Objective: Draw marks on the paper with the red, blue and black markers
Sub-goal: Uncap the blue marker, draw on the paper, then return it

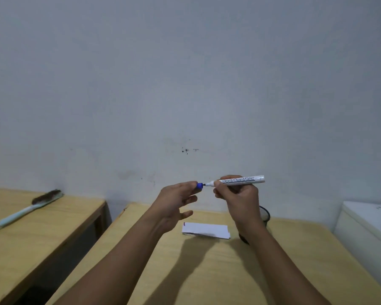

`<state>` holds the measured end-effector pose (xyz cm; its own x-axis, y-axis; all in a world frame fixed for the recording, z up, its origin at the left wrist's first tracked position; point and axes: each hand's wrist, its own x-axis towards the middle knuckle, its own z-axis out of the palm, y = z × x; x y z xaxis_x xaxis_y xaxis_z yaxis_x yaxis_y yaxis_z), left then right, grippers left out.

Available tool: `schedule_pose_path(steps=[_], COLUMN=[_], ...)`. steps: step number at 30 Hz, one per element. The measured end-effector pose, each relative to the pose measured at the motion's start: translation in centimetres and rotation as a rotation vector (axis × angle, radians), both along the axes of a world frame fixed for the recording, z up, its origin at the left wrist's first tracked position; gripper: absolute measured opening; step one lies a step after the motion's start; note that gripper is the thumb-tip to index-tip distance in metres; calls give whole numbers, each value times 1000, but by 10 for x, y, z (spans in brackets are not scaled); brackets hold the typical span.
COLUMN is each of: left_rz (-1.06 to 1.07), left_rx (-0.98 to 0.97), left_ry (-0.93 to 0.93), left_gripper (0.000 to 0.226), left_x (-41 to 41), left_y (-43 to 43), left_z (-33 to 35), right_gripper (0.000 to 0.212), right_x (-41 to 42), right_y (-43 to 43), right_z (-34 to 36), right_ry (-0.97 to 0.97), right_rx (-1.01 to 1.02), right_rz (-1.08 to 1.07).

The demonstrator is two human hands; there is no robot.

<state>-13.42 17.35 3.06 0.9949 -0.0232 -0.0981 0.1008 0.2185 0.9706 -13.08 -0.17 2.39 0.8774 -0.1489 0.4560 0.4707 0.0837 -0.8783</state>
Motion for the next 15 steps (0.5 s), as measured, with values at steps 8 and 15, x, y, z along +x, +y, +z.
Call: schedule_pose_path(steps=[8,15], left_rz=[-61,39], left_rx=[10,3], left_ry=[-135,-383], left_gripper=[23,24], left_x=[-48,-71], left_y=[-28,-60], left_z=[46,64], right_gripper=[7,12], right_x=[-49,-67], right_y=[-22,-38], right_z=[45,65], right_ry=[-99,34], right_rx=[-65,95], right_rz=[11,112])
